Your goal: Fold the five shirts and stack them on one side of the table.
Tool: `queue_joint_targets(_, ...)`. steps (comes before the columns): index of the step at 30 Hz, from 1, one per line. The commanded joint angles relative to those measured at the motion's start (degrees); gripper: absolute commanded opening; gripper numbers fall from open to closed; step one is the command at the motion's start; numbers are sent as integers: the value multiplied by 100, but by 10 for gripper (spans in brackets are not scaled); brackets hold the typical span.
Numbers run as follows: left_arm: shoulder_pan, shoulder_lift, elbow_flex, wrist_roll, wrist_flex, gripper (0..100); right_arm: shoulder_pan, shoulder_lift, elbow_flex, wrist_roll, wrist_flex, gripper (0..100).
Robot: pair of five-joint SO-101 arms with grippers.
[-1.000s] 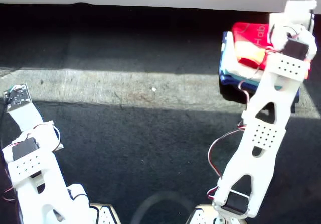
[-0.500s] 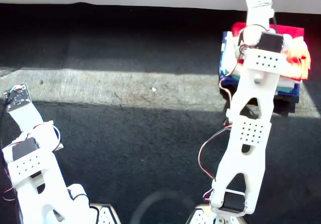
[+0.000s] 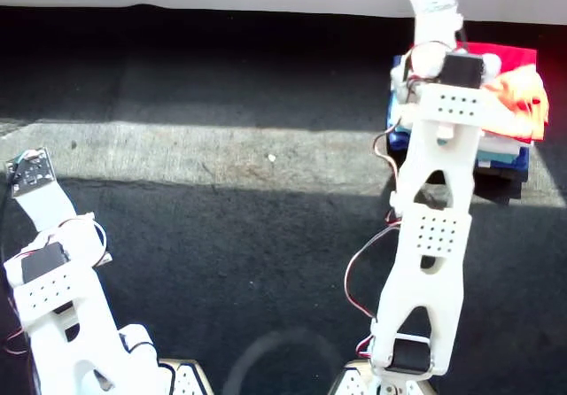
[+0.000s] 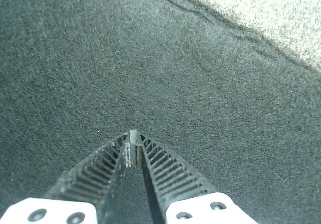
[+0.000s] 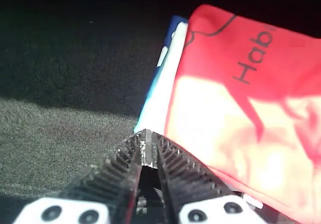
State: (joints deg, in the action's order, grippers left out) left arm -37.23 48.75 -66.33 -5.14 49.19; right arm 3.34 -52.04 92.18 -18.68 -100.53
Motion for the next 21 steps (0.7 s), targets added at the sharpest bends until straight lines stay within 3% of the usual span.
queue_joint_targets(1,-31,127,22,-18,-88,10,163,673,207,18,119,12)
queue_joint_targets(10,-31,127,22,-18,-88,10,743,-752,259,44,435,12)
queue_joint_targets(21,-31,127,22,-18,-79,10,303,-963,215,9,-66,8)
